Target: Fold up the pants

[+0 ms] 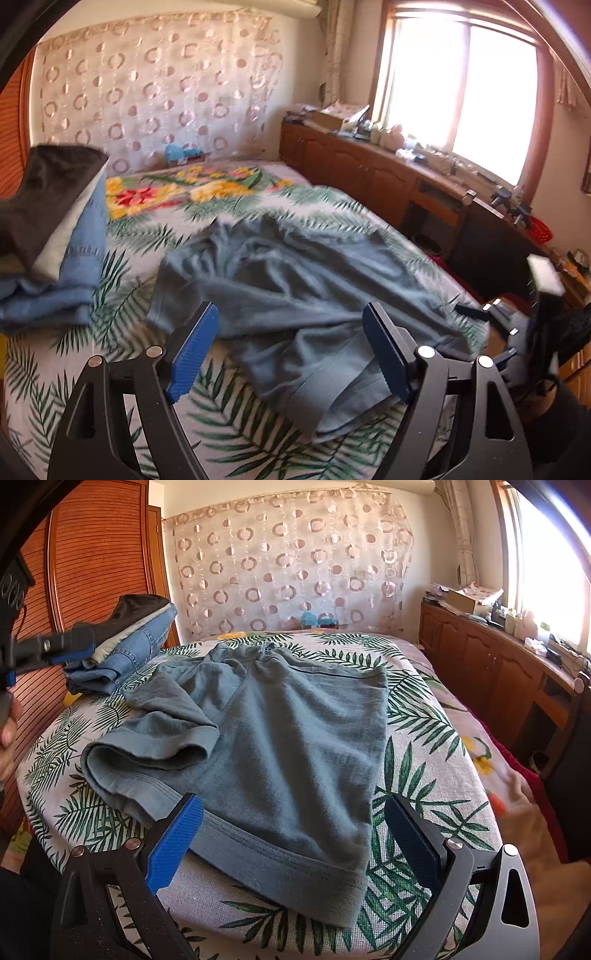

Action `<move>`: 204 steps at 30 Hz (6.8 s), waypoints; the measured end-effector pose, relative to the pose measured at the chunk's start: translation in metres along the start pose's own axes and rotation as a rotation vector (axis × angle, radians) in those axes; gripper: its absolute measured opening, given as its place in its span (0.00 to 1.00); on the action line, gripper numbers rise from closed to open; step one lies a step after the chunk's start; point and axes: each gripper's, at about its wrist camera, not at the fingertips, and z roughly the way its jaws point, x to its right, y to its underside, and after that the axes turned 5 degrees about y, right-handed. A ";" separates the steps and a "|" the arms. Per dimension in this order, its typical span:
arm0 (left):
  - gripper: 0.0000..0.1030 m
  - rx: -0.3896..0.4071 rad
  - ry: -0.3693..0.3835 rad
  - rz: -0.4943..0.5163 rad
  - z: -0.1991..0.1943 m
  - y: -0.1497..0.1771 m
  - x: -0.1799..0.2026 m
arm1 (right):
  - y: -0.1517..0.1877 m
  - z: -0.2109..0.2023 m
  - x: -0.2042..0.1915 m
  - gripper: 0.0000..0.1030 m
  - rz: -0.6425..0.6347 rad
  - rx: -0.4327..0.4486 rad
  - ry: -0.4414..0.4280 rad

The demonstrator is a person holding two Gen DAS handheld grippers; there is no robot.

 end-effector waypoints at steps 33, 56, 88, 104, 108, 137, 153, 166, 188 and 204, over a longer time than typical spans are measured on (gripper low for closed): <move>0.79 -0.134 -0.034 -0.036 0.032 0.060 -0.021 | -0.031 0.036 -0.025 0.44 -0.069 -0.058 -0.139; 0.79 -0.129 -0.030 -0.039 0.032 0.061 -0.023 | -0.042 0.041 -0.038 0.28 -0.087 -0.106 -0.214; 0.79 -0.035 -0.017 0.017 0.019 0.029 0.012 | -0.011 -0.075 0.005 0.06 -0.072 0.094 -0.073; 0.79 -0.069 -0.004 0.075 0.052 0.020 0.035 | 0.015 -0.089 0.026 0.06 -0.002 0.017 -0.036; 0.79 -0.090 -0.004 0.088 0.059 0.022 0.039 | 0.025 -0.084 0.030 0.06 0.017 -0.027 -0.047; 0.79 -0.048 -0.061 0.029 0.046 0.030 0.009 | 0.006 -0.095 0.045 0.15 0.056 -0.028 -0.049; 0.79 0.067 -0.124 -0.039 0.020 0.030 -0.026 | -0.038 -0.060 0.002 0.51 -0.057 0.045 -0.086; 0.79 0.159 -0.151 -0.020 0.010 0.036 -0.030 | -0.075 0.030 -0.030 0.52 -0.119 -0.049 -0.167; 0.79 0.127 -0.133 0.005 0.015 0.041 -0.025 | -0.096 0.080 -0.071 0.08 -0.275 -0.147 -0.218; 0.79 0.103 -0.135 0.004 0.018 0.042 -0.025 | -0.136 0.041 0.001 0.05 -0.188 0.003 -0.083</move>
